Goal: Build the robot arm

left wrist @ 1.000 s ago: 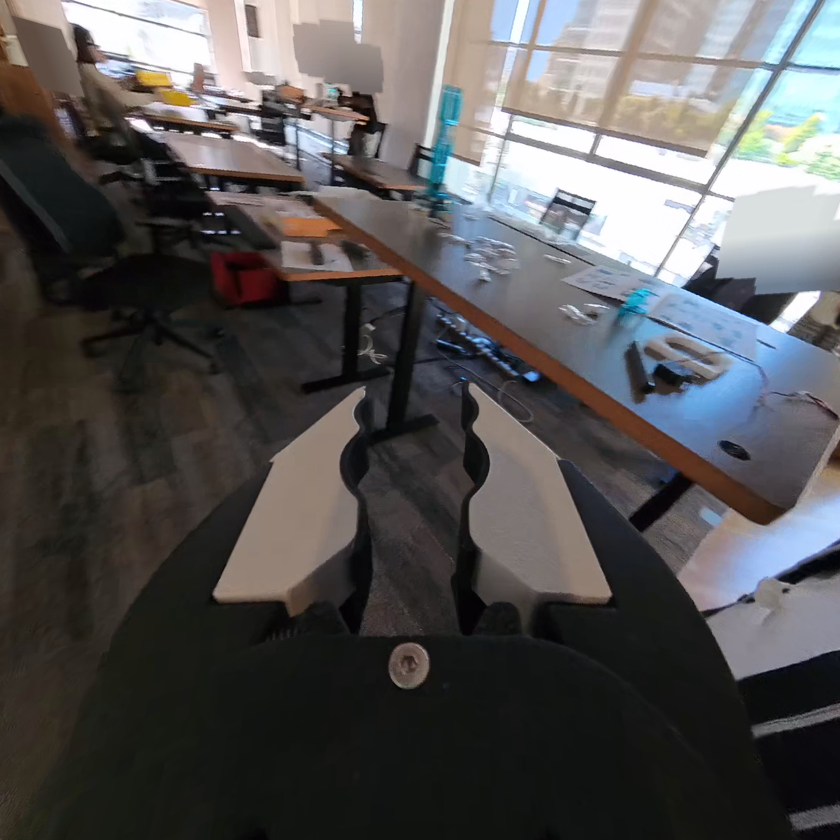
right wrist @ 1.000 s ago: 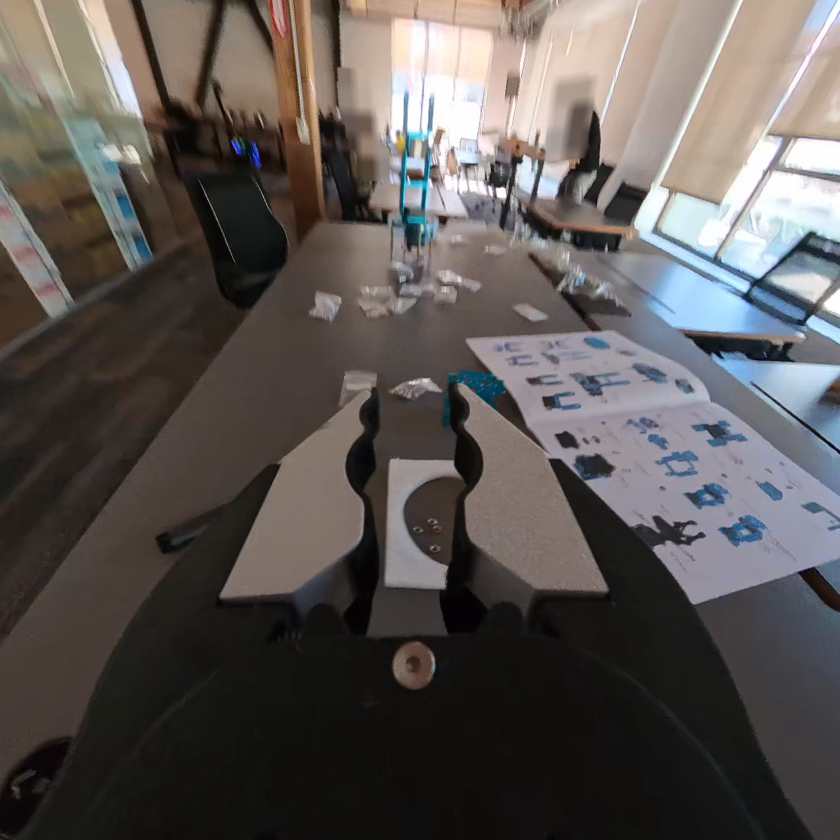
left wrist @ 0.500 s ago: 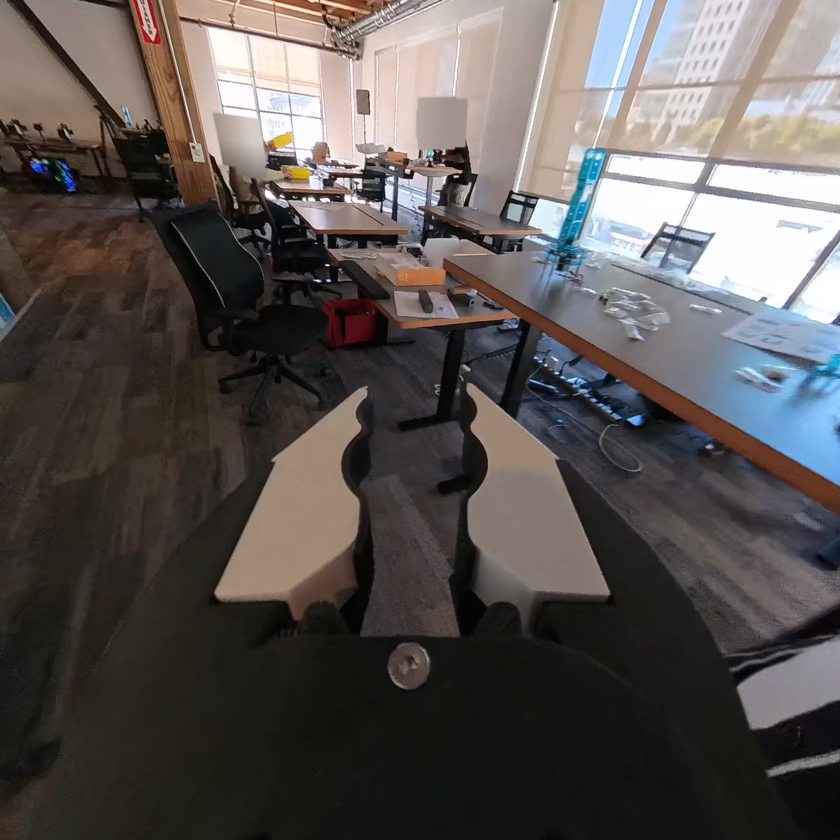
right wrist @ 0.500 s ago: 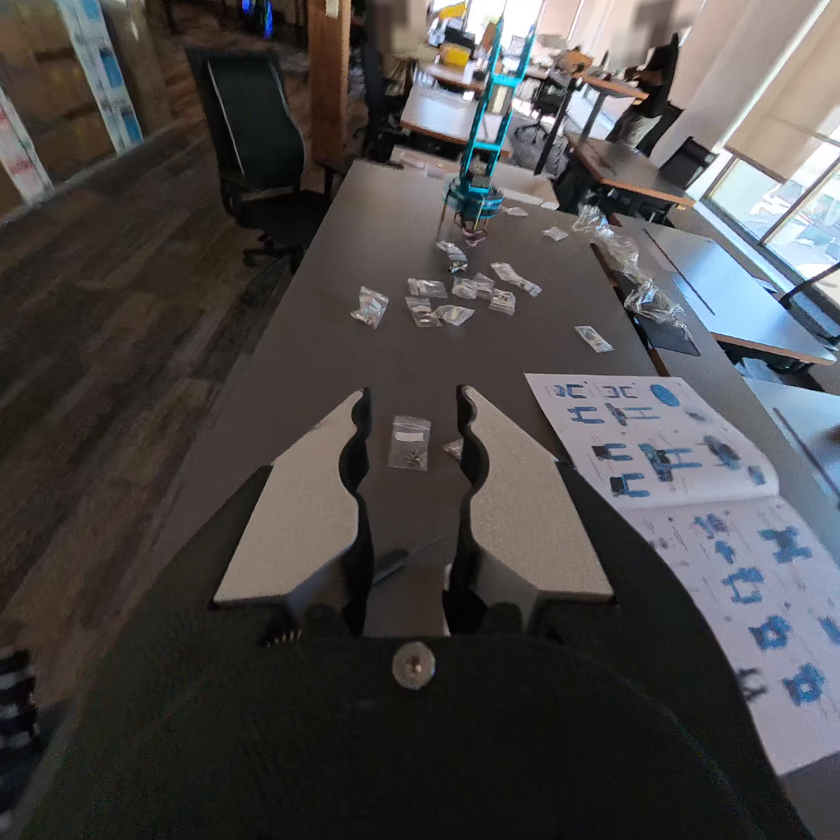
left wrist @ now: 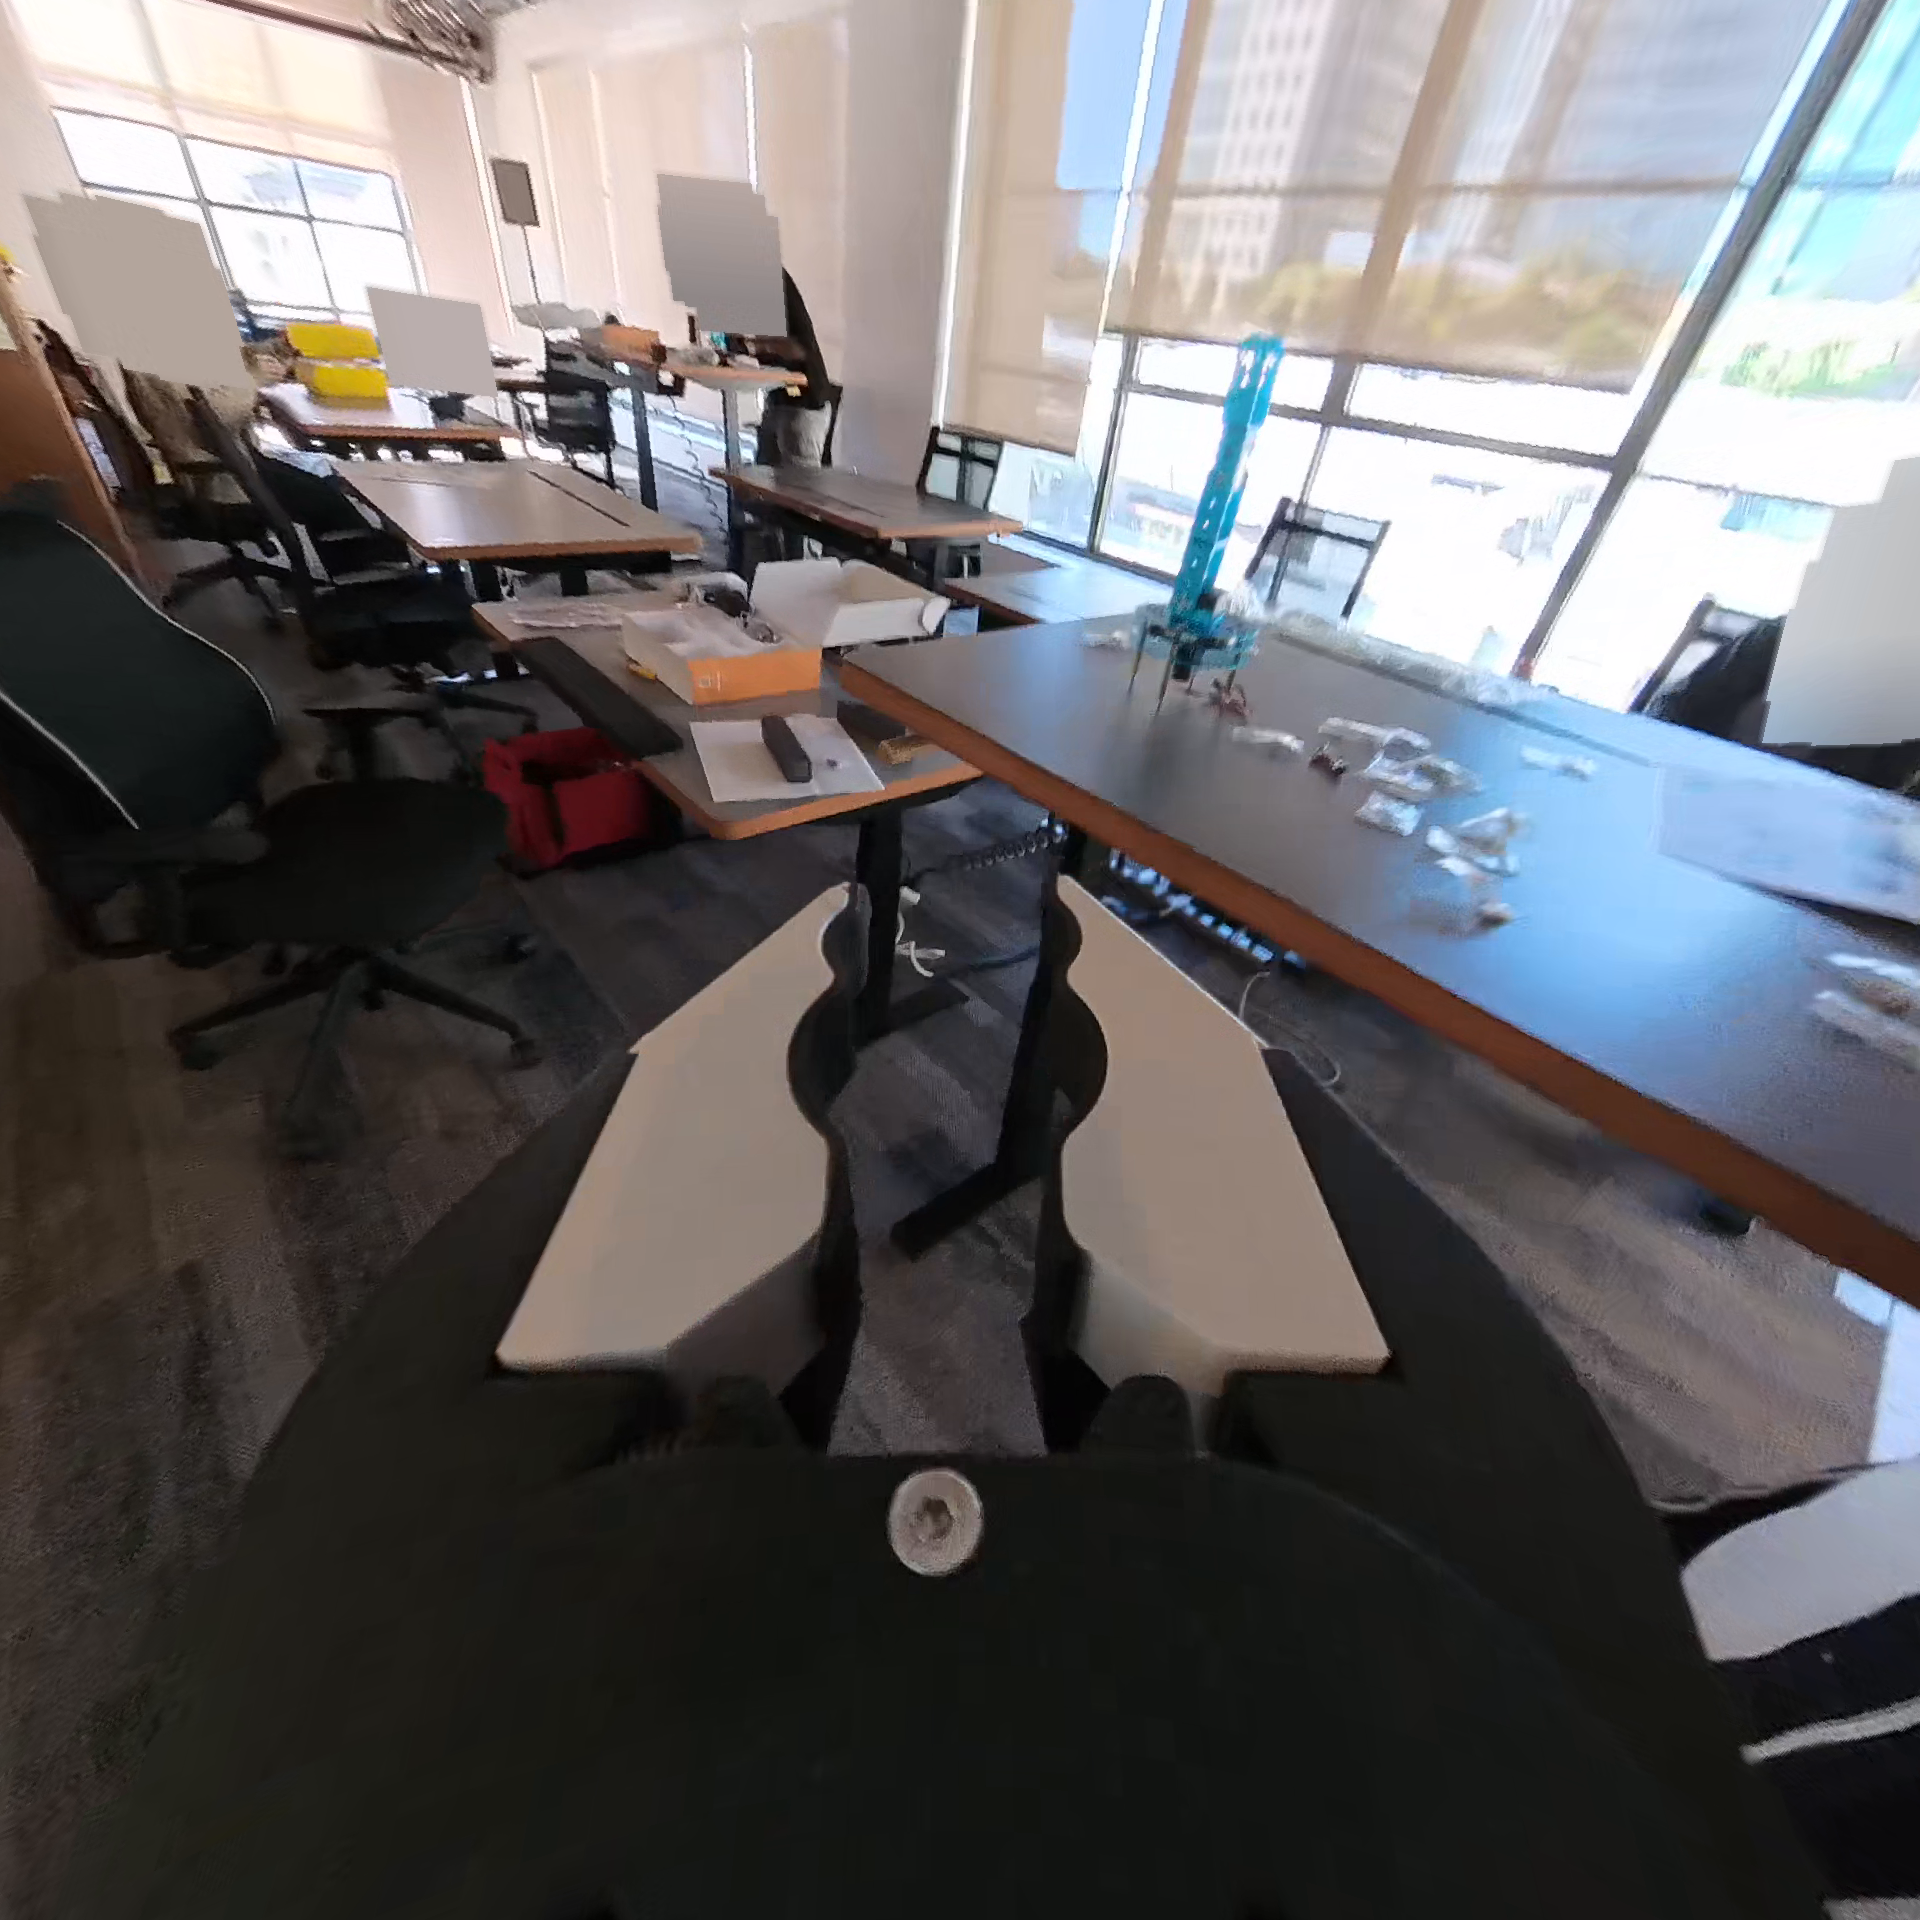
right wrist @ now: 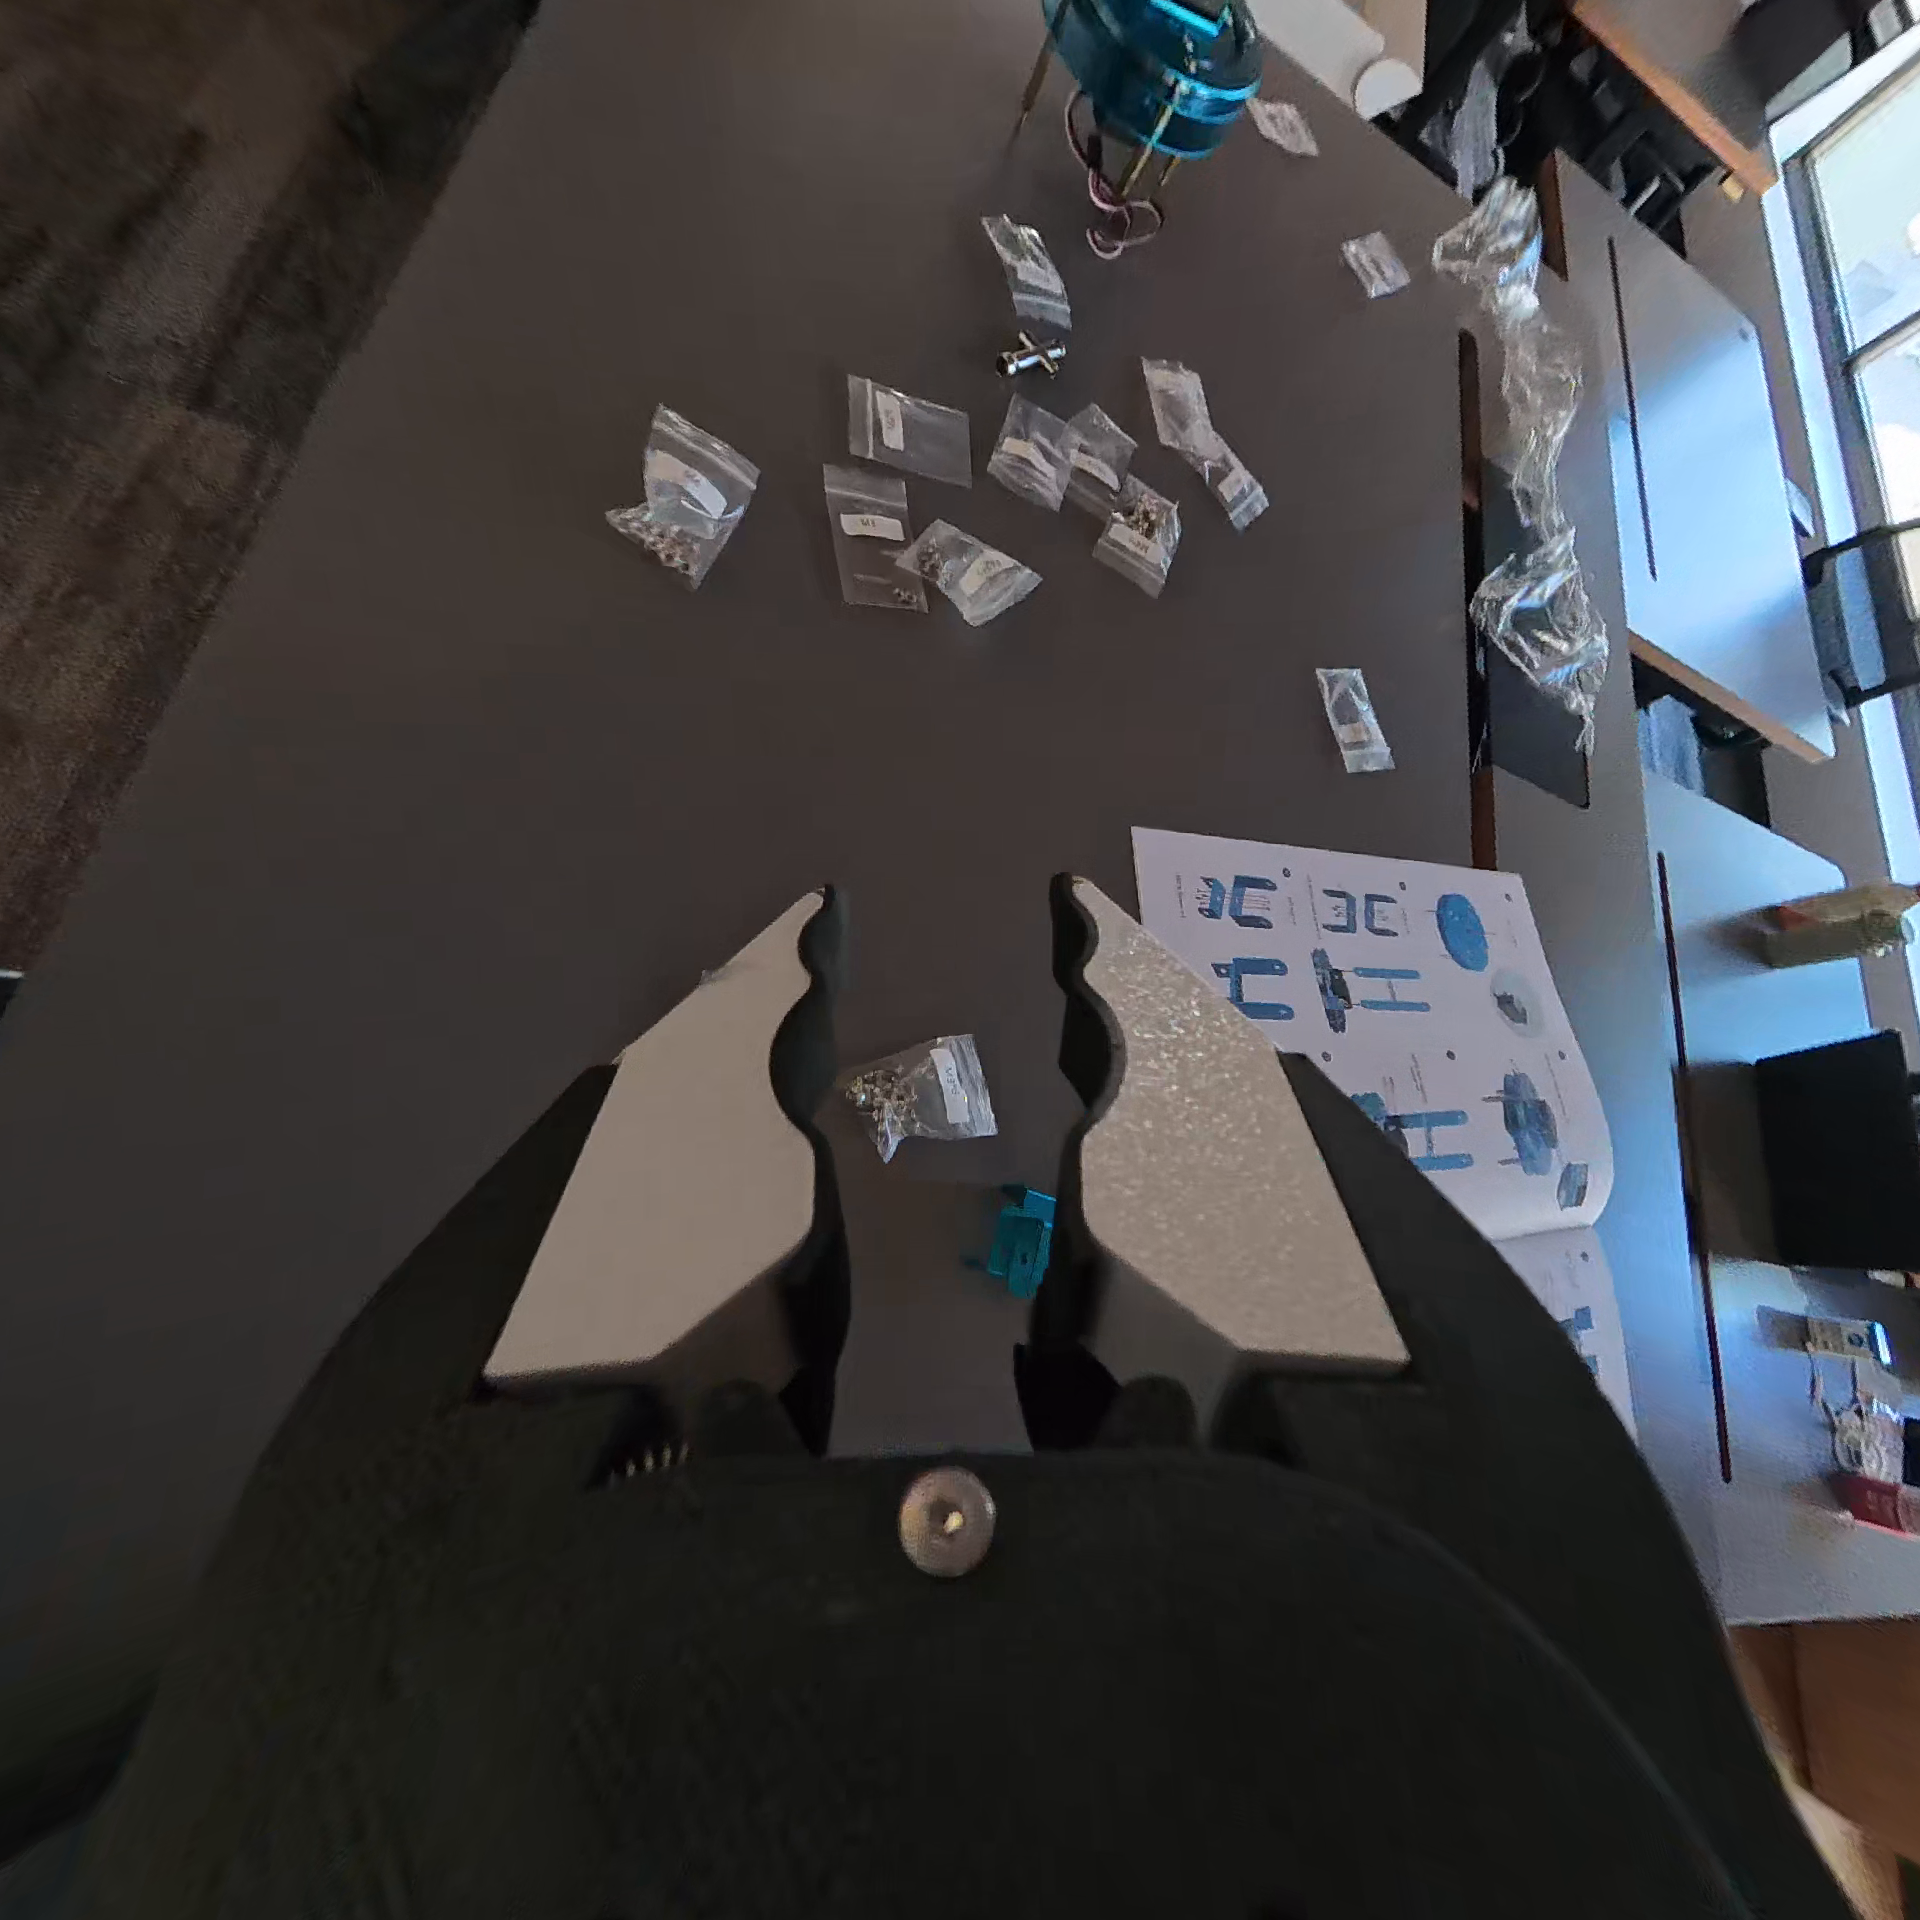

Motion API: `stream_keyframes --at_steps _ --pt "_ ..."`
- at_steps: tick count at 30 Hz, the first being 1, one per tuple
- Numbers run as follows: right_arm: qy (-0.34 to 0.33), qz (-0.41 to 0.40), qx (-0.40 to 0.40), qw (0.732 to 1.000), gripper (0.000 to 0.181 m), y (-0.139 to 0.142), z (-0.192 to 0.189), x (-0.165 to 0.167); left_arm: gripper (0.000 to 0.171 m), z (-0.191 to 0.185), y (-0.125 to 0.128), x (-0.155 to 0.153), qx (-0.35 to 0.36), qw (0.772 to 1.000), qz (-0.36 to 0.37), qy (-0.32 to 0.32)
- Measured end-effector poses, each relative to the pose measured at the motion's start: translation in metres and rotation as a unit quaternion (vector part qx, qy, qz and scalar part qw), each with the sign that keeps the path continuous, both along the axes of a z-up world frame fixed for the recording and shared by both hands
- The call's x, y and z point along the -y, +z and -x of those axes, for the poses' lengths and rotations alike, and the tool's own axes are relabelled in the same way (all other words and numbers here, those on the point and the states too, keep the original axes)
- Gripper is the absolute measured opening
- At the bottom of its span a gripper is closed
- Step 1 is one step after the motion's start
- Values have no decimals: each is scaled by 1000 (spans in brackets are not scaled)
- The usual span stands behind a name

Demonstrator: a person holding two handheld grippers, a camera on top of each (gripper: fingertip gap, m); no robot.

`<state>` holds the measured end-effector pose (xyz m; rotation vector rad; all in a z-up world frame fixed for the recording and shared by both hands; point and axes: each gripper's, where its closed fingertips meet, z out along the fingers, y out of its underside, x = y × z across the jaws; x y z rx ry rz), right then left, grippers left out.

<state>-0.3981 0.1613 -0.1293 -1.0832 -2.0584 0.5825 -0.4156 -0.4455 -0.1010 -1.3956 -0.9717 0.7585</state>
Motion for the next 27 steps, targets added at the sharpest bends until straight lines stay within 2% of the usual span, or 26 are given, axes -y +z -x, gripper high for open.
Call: stream_keyframes --at_steps 6,11,14,16,19,22,25,27 --pt "-73 -4 29 997 40 -20 40 7 32 120 -28 6 24 997 28 -62" --pt "-127 12 13 992 40 -24 86 51 31 230 -38 22 22 990 57 -124" --pt "-142 44 27 989 40 -27 103 85 34 291 -25 17 41 979 51 -192" --pt "-167 22 28 985 39 -30 108 87 34 329 -14 12 32 974 60 -216" --pt "-213 54 30 975 39 -37 115 86 34 373 -6 -10 29 964 65 -256" --pt "-253 54 17 966 38 -41 128 65 32 413 -10 -39 21 956 65 -284" --pt "-261 107 -5 959 39 -52 164 44 32 447 -14 -84 40 943 41 -328" --pt "-256 130 -17 958 43 -65 196 23 32 461 -6 -116 32 936 28 -350"
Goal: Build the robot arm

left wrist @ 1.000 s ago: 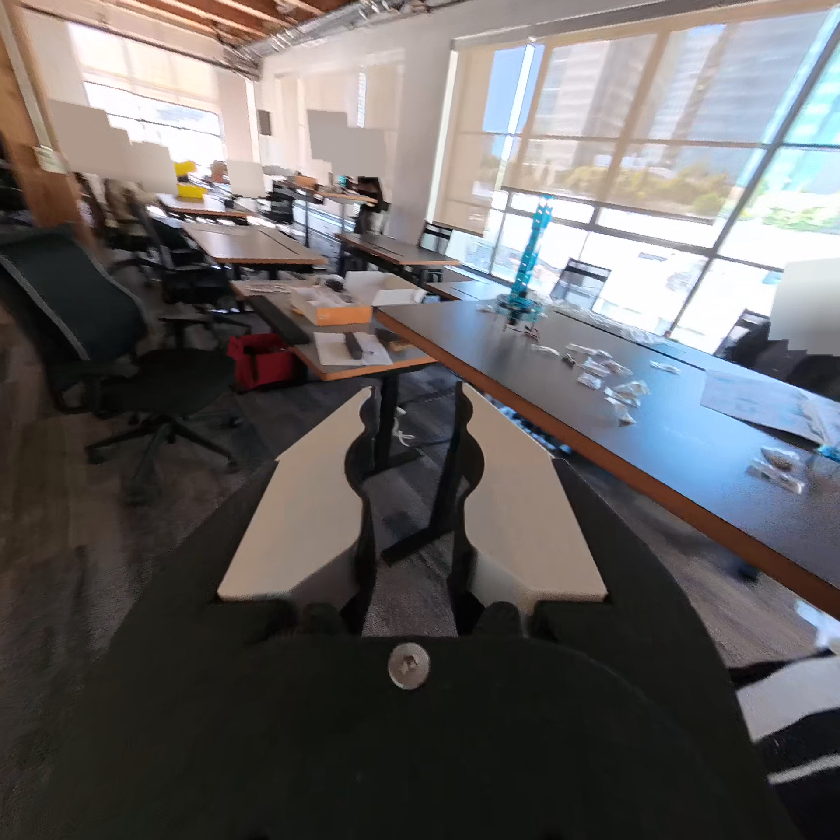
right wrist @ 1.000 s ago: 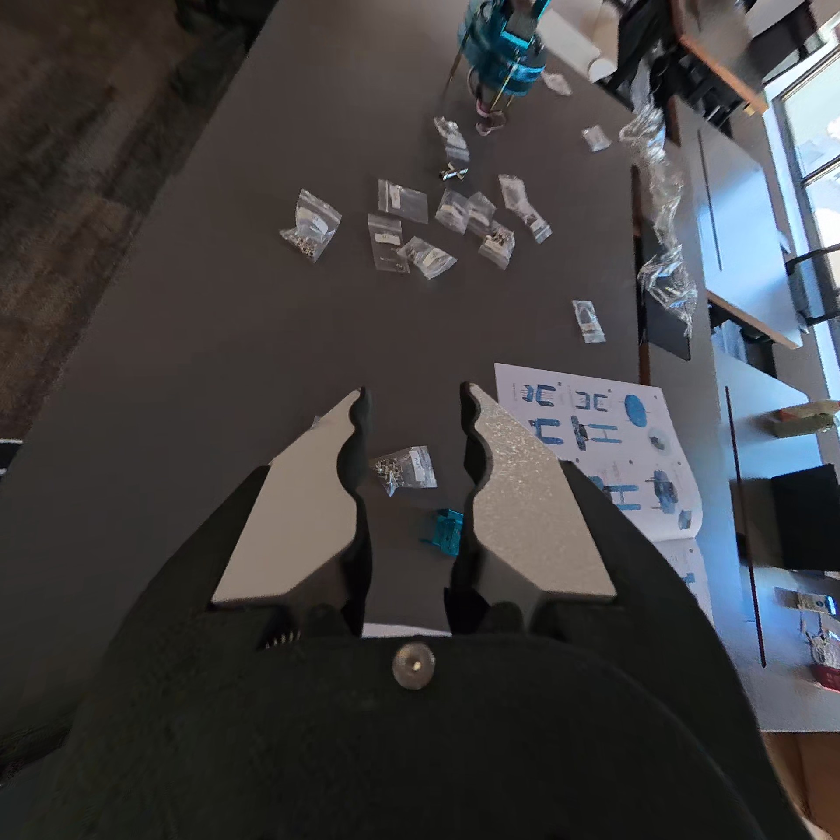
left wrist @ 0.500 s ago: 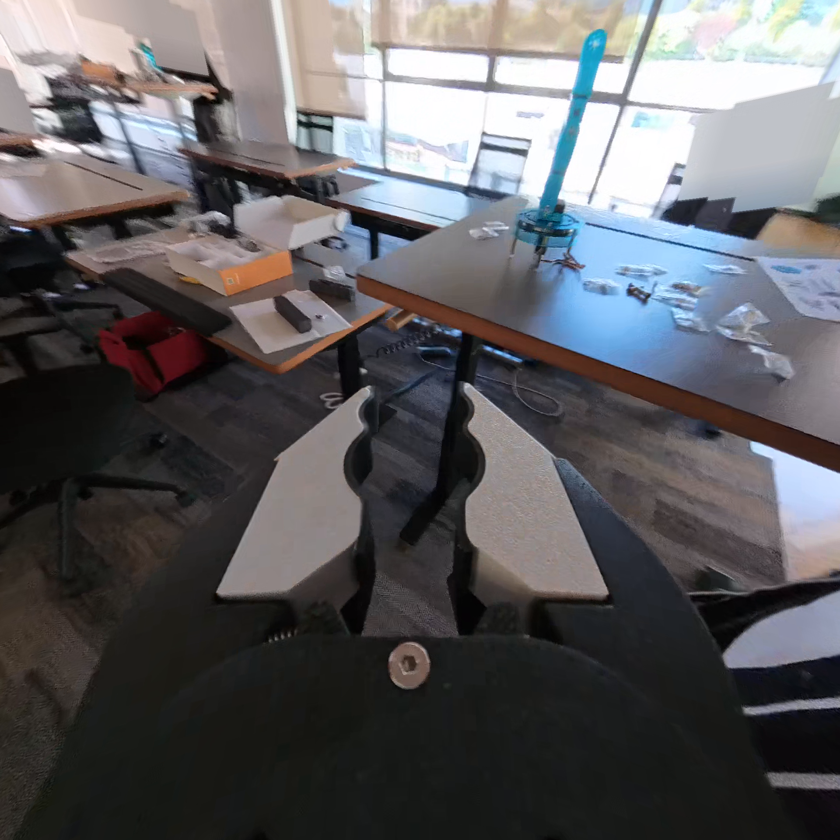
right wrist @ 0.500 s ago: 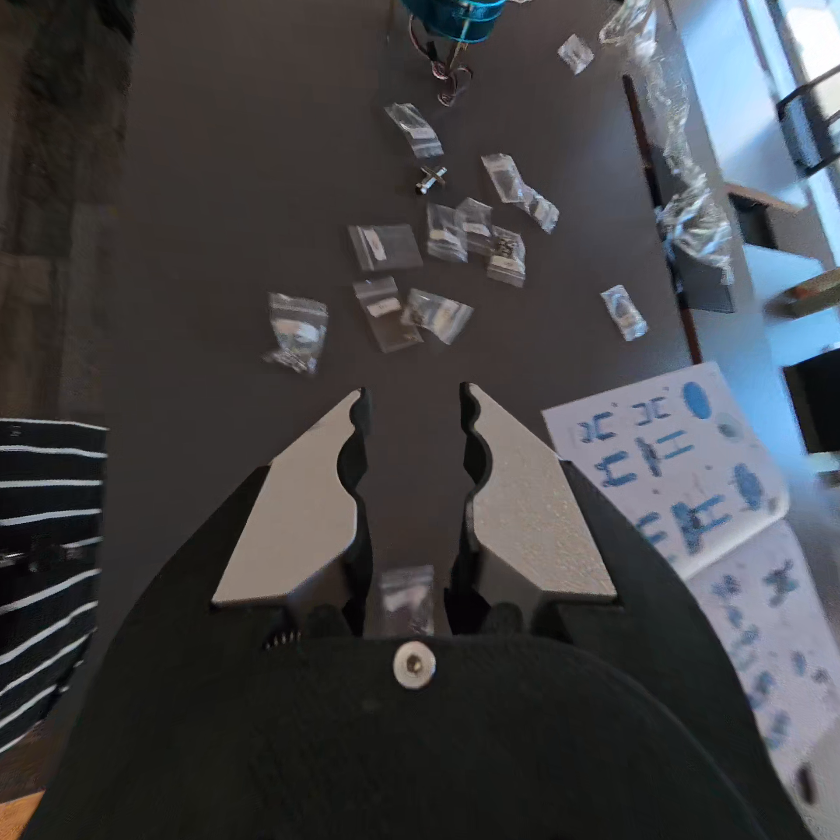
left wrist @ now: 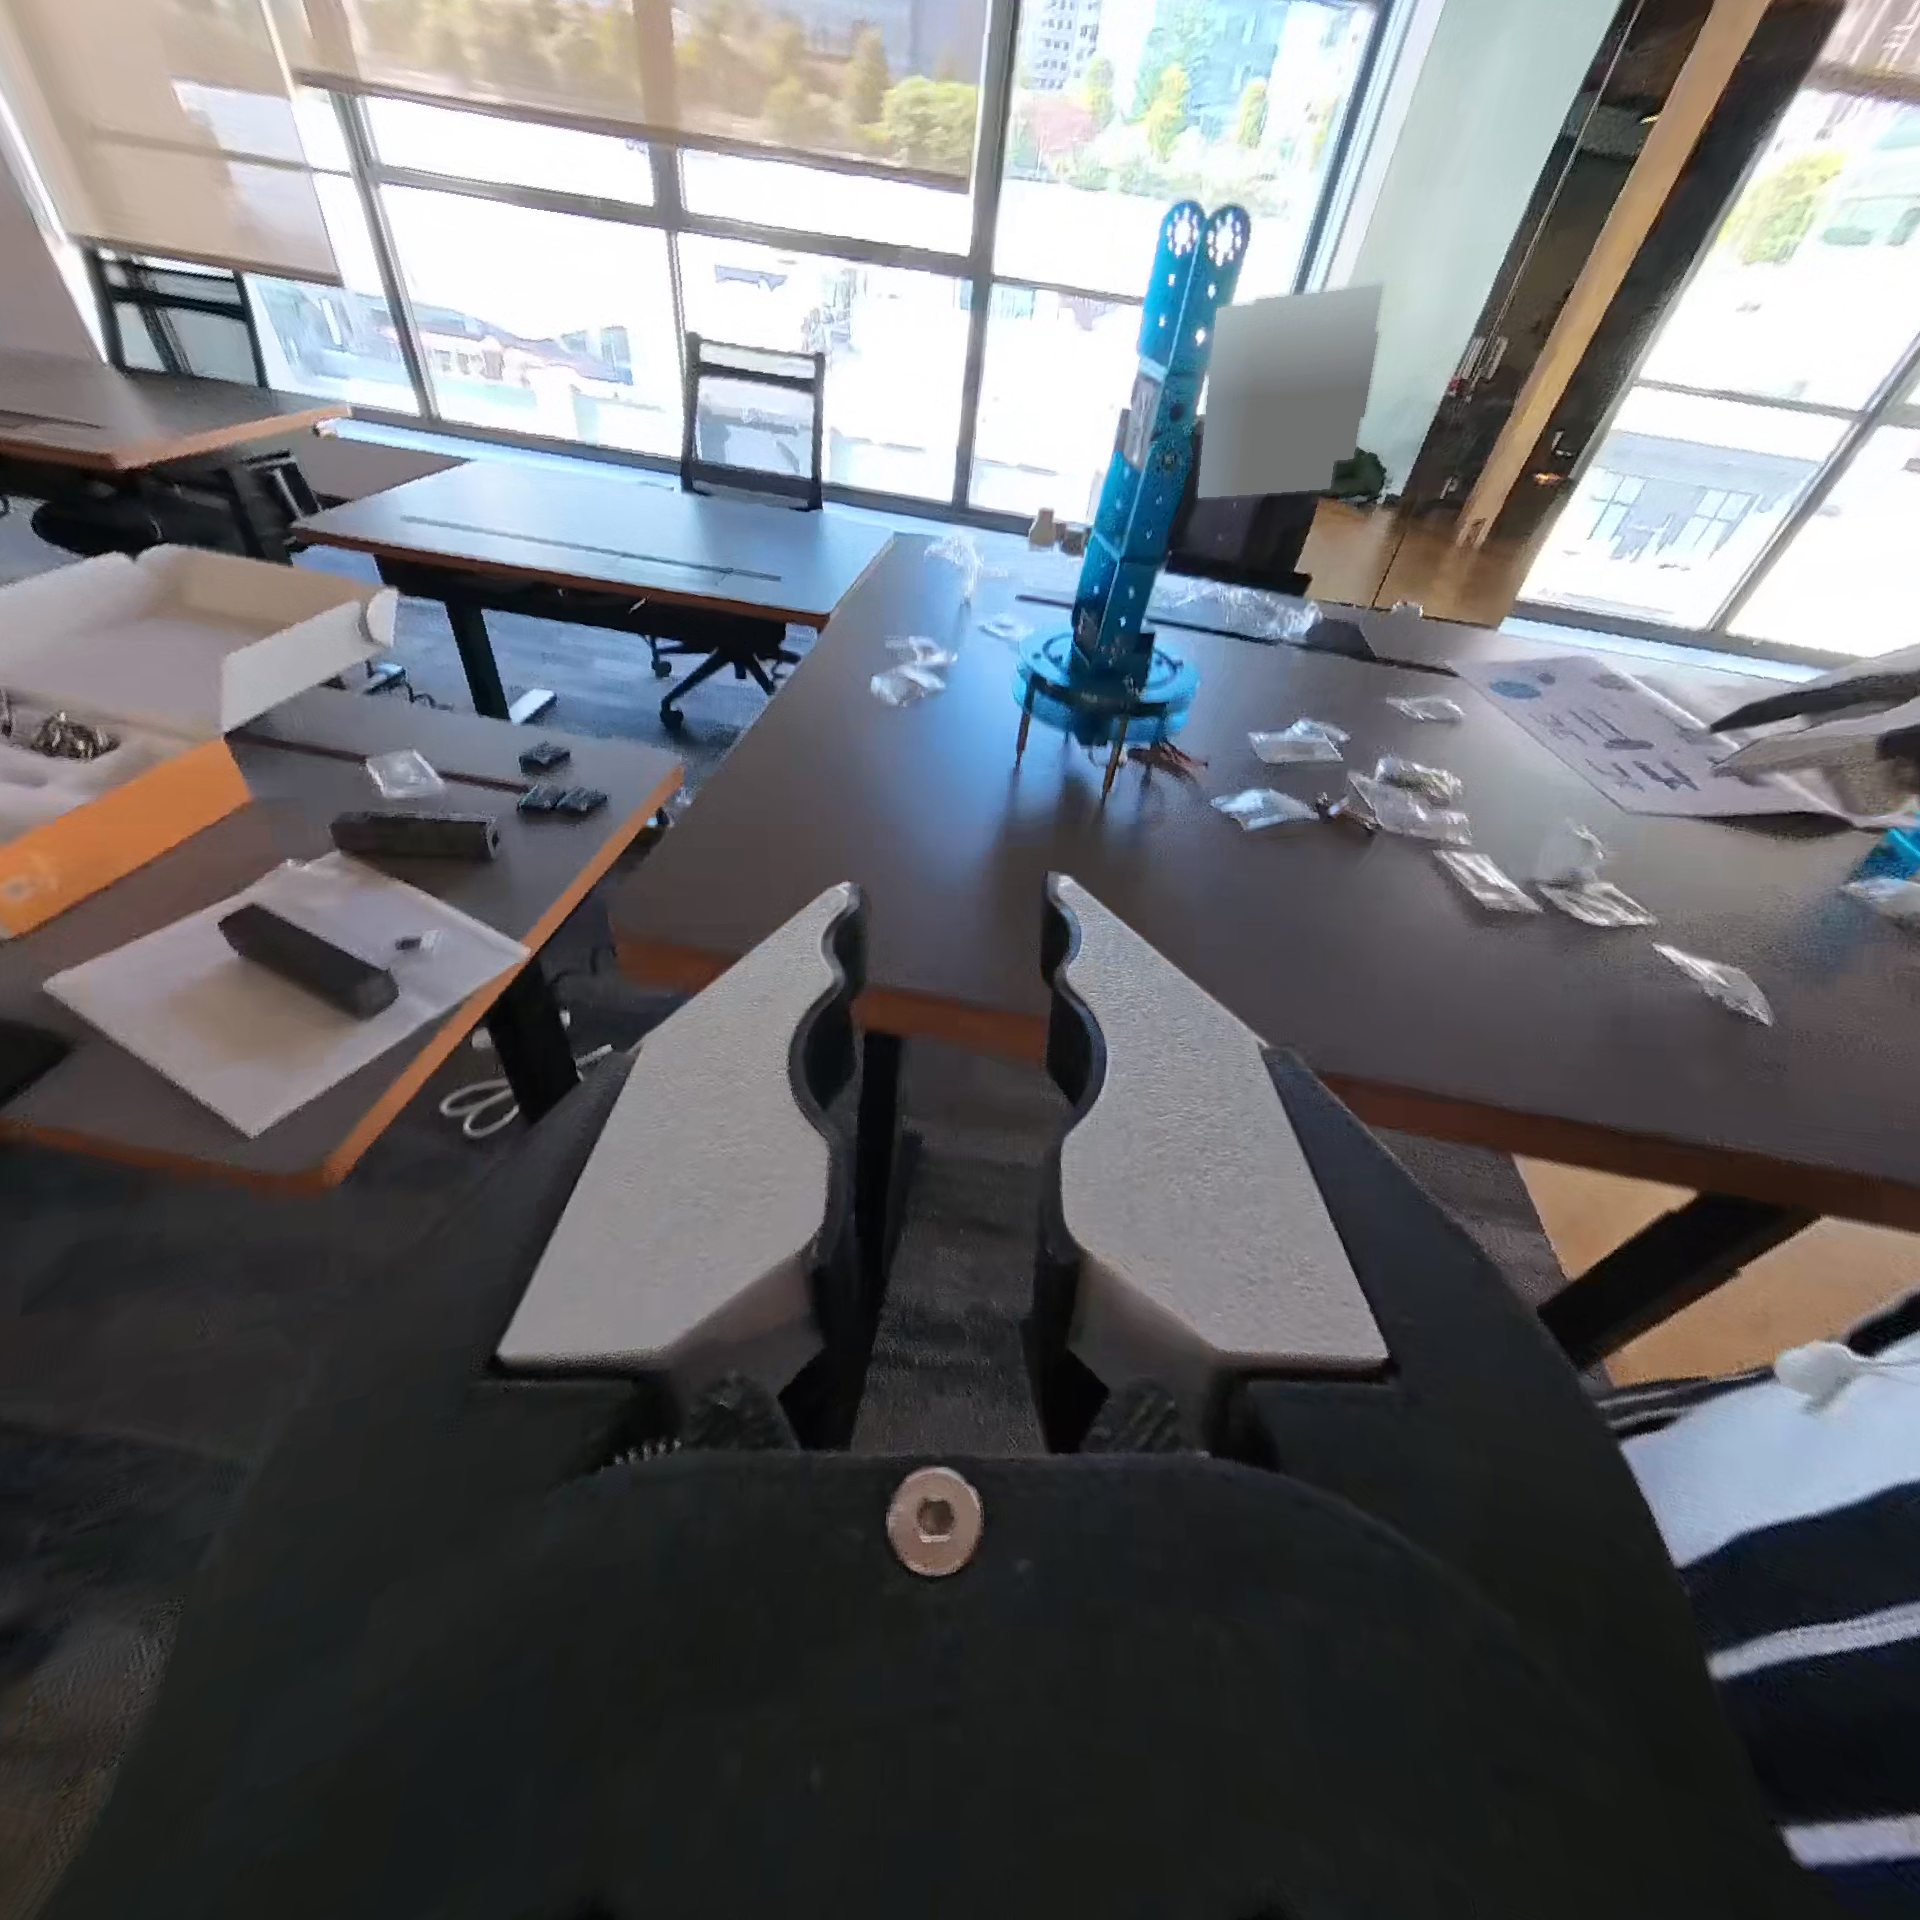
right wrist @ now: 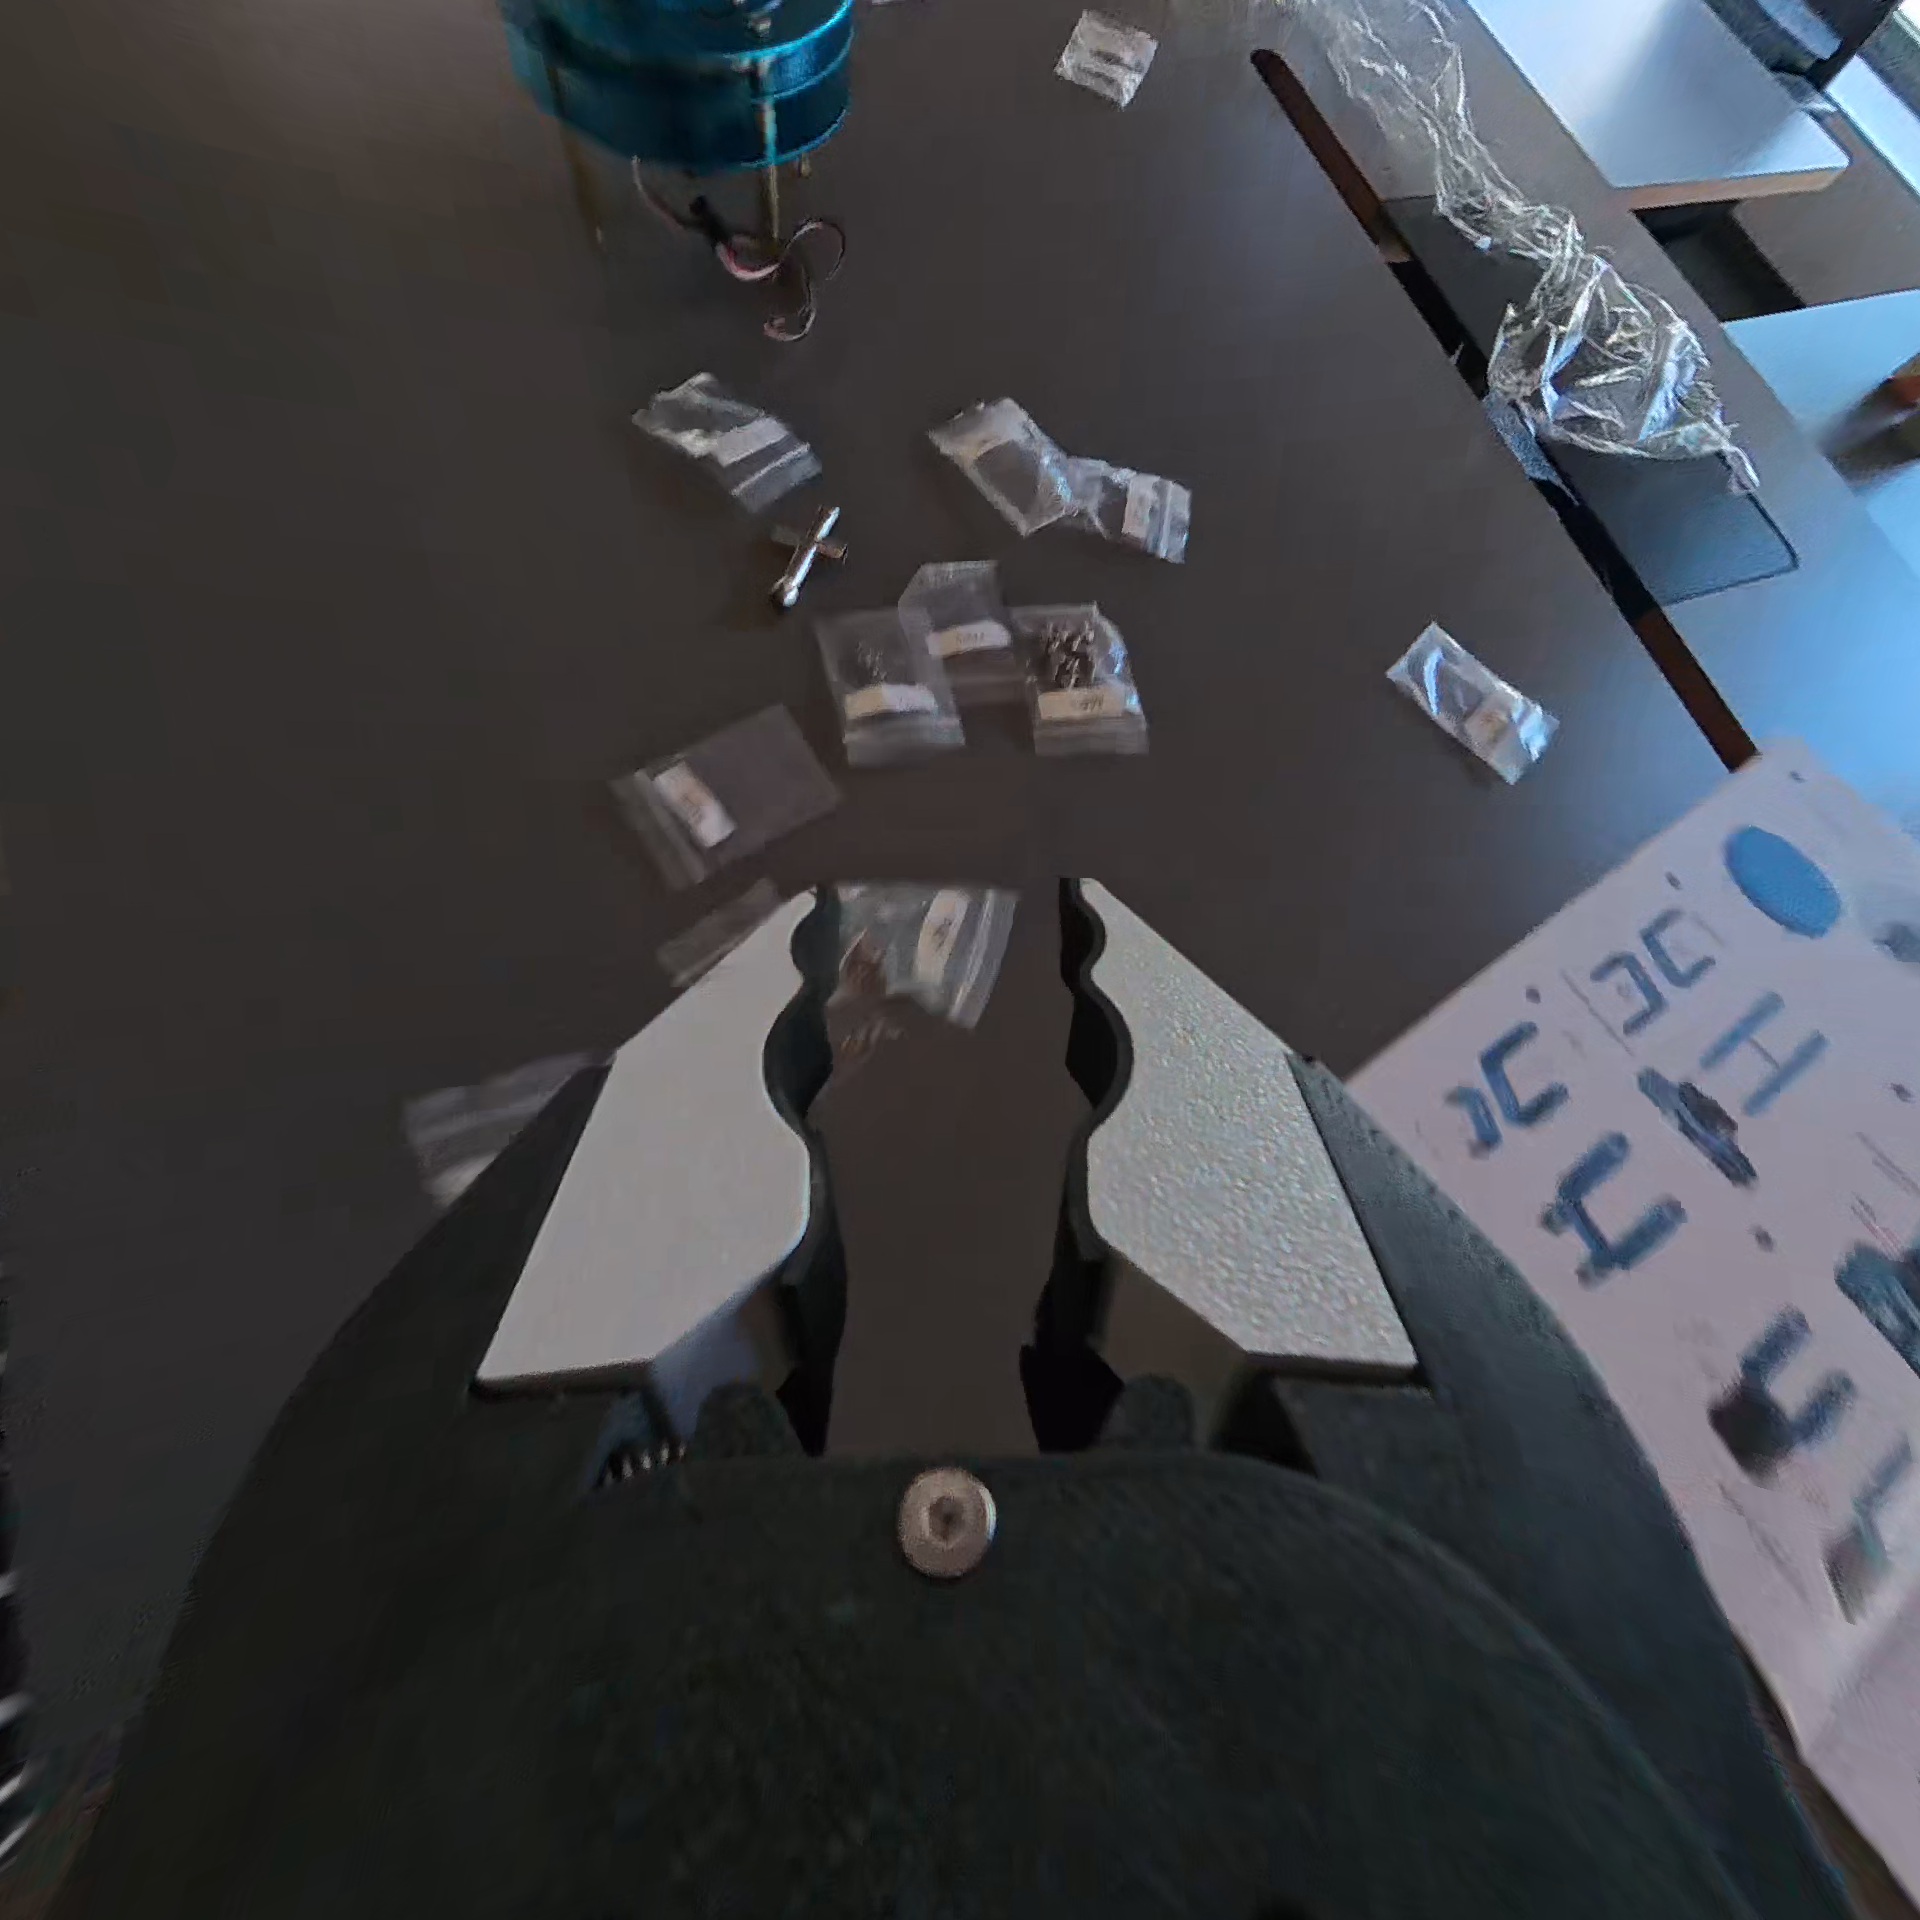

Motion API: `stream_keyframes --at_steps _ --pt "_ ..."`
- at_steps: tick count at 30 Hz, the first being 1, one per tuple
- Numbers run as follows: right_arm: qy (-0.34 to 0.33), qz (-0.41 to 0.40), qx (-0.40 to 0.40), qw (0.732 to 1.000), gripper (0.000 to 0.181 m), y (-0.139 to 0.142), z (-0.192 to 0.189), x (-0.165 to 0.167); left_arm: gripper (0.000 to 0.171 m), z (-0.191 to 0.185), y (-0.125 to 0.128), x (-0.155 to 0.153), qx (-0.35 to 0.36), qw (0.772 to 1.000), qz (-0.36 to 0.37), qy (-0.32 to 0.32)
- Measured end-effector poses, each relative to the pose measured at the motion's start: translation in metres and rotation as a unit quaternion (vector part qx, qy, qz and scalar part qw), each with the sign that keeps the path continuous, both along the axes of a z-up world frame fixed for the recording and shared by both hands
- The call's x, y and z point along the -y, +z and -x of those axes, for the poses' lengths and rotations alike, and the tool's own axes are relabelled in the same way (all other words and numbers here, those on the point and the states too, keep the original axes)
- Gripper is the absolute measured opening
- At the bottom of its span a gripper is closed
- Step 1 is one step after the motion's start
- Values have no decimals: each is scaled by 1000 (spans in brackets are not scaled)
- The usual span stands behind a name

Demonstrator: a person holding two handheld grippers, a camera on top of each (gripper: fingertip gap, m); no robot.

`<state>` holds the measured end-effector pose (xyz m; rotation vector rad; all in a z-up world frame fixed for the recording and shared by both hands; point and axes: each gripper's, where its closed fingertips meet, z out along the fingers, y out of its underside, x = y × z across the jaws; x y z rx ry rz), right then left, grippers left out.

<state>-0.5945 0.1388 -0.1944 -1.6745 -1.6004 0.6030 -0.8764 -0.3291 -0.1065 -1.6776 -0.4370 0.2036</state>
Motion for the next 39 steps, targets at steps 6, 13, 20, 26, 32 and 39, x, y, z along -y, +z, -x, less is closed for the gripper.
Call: stream_keyframes --at_steps 6,13,20,26,32,39 --pt "46 47 76 995 54 -78 73 -52 32 19 10 -91 24 996 10 -88" --pt "65 24 121 990 60 -93 93 -69 31 10 -12 -177 40 983 28 -175" --pt "95 87 147 981 40 -98 97 -71 30 -4 -26 -232 43 959 50 -274" --pt "188 -65 214 956 40 -79 89 -57 31 -41 -31 -270 51 923 45 -379" --pt "249 -217 287 899 40 -50 75 -28 32 -87 -59 -312 76 851 65 -516" --pt "281 -227 331 872 40 -24 67 41 52 -144 -75 -375 -3 764 60 -642"
